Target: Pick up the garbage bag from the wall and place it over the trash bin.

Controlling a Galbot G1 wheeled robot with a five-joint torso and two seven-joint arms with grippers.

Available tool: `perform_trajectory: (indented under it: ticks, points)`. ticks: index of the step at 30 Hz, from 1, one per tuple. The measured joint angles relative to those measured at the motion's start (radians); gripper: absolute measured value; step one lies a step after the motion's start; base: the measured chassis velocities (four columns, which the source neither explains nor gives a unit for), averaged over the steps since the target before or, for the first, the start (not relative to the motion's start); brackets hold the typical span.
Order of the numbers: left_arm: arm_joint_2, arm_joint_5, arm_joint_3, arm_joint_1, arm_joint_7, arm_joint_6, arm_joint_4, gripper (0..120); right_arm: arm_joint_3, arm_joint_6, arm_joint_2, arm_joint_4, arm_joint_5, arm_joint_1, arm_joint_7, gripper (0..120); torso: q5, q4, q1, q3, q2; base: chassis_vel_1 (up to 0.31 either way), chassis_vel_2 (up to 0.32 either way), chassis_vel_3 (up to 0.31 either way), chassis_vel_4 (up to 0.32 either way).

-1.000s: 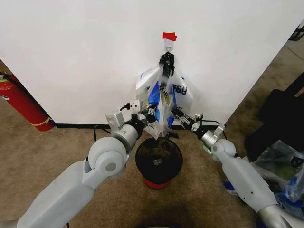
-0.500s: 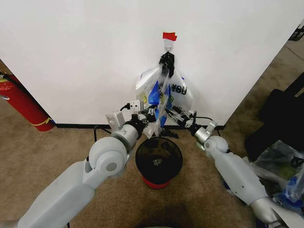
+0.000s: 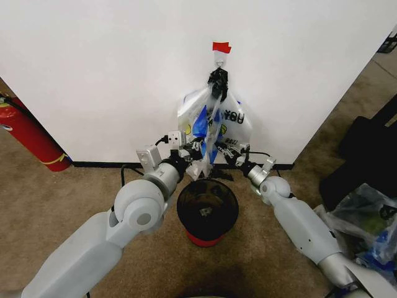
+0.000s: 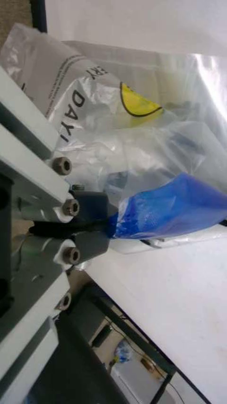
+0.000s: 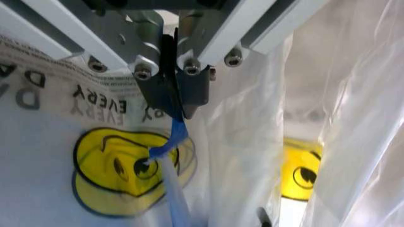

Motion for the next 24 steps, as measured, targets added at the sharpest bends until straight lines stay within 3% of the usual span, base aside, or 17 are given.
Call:
perform_trajectory:
  ticks: [11,24]
  points:
    - [0.044,-0.024,-0.024,0.035,0.023,-0.009,-0.007,0,0.034,-0.004,-0.028,0.181,0.018,-0.092,0.102,0,0.0000,0.0001,0.000,0.000,0.000,0.000,0.000,0.000,0.000]
    - [0.104,-0.018,-0.088,0.165,0.040,-0.016,-0.067,0,0.150,-0.021,-0.148,0.445,-0.001,-0.337,0.129,0,-0.0001,-0.0001,0.000,0.000,0.000,0.000,0.000,0.000,0.000]
